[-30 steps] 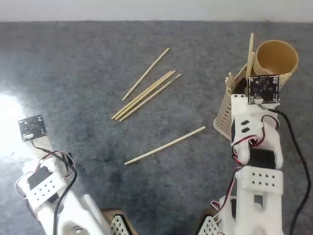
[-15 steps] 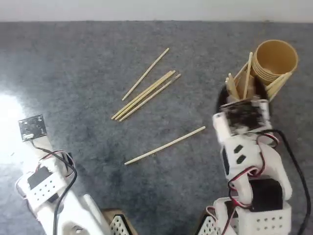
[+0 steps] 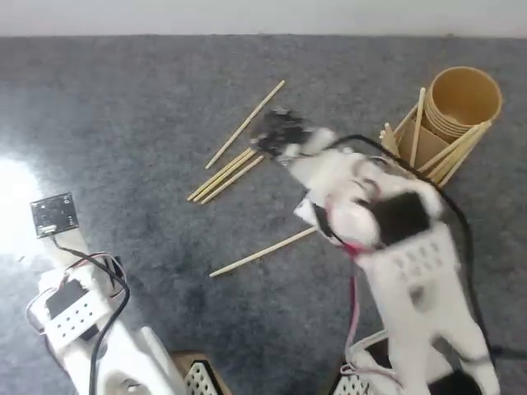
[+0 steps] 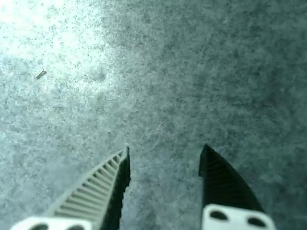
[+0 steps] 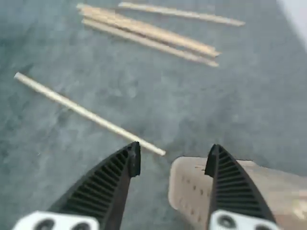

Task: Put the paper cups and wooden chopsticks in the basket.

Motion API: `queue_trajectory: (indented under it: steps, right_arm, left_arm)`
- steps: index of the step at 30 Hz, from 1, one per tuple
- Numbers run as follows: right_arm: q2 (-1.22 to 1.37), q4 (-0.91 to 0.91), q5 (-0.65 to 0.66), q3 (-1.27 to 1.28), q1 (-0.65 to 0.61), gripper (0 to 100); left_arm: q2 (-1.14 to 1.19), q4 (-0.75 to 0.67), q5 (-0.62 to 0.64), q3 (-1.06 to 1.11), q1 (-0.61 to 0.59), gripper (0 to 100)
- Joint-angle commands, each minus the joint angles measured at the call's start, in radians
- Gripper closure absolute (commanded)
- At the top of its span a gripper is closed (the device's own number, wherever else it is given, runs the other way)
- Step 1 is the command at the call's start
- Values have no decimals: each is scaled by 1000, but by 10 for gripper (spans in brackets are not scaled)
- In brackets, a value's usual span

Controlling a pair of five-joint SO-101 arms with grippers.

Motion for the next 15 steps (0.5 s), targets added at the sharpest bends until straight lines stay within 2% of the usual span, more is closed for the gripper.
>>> queue_trajectory:
  steps: [1, 6, 15]
  right_arm:
    - [130, 50, 44, -52, -81, 768]
    - [263, 48, 229, 31, -165, 771]
    - [363, -263, 394, 284, -179, 772]
  left_arm:
    - [-21, -17, 6, -4, 8, 776]
    - [-21, -17, 5, -4, 8, 776]
    - [-21, -17, 5, -4, 8, 776]
